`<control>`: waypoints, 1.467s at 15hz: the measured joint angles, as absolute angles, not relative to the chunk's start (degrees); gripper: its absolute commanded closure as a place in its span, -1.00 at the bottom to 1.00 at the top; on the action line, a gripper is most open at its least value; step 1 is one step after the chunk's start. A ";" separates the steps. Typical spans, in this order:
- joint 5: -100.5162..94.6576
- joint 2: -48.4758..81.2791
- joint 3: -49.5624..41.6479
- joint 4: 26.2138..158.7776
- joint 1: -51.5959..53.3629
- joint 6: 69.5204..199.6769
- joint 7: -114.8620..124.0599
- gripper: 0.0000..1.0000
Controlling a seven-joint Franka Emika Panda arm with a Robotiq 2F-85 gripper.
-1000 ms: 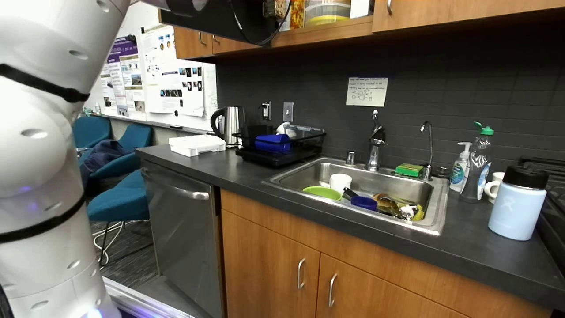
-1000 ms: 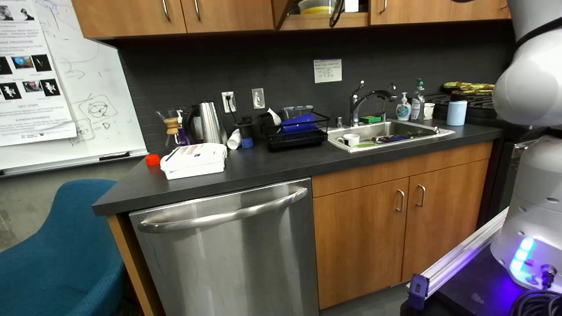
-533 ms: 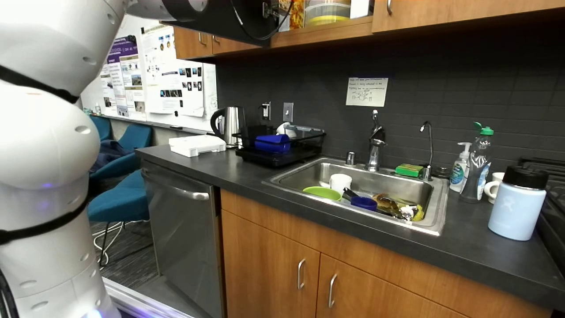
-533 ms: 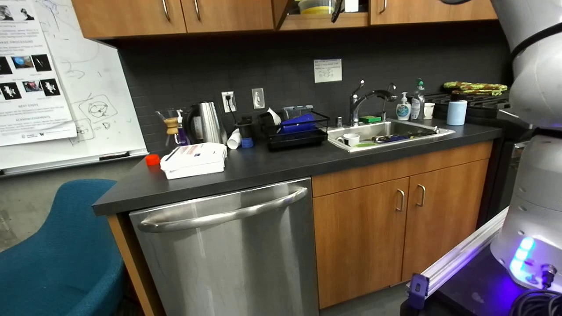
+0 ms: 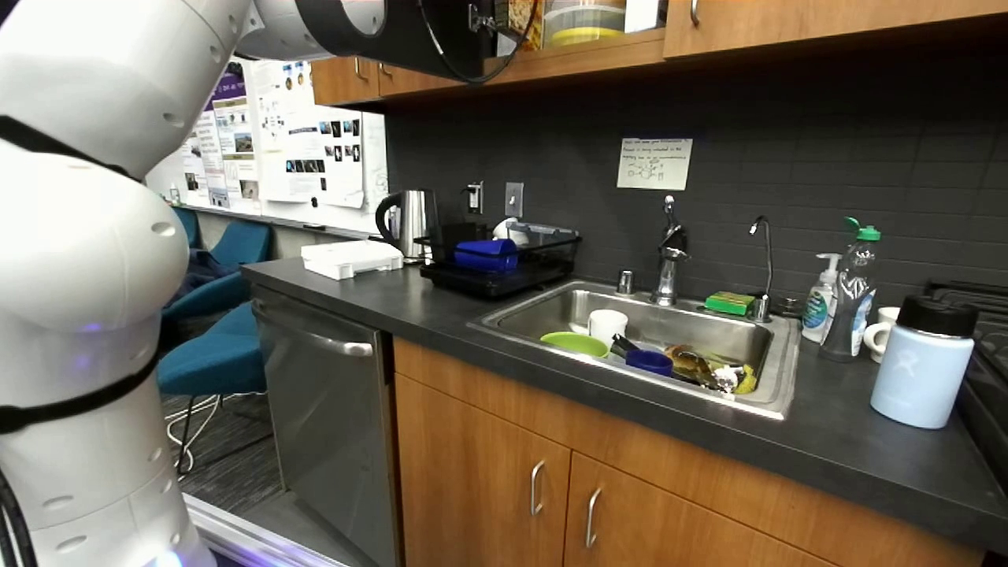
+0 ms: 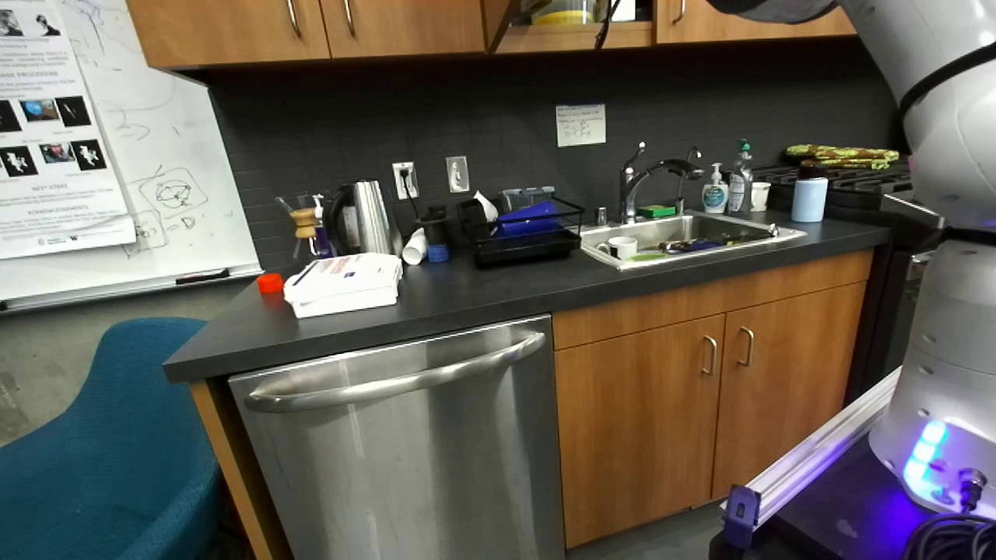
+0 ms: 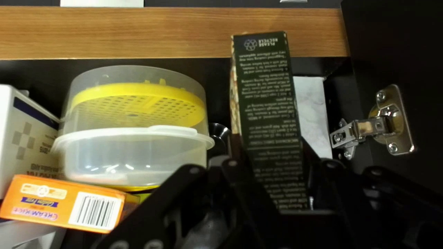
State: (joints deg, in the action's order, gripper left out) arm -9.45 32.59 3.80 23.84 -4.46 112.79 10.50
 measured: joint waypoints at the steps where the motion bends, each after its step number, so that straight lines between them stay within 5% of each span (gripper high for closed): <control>1: -9.11 32.90 3.32 23.56 -4.31 112.42 10.49 0.73; 22: -8.40 35.23 0.43 23.18 -3.20 114.82 10.65 0.73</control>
State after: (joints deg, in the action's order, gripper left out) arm -8.40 35.23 0.43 23.18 -3.20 114.82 10.65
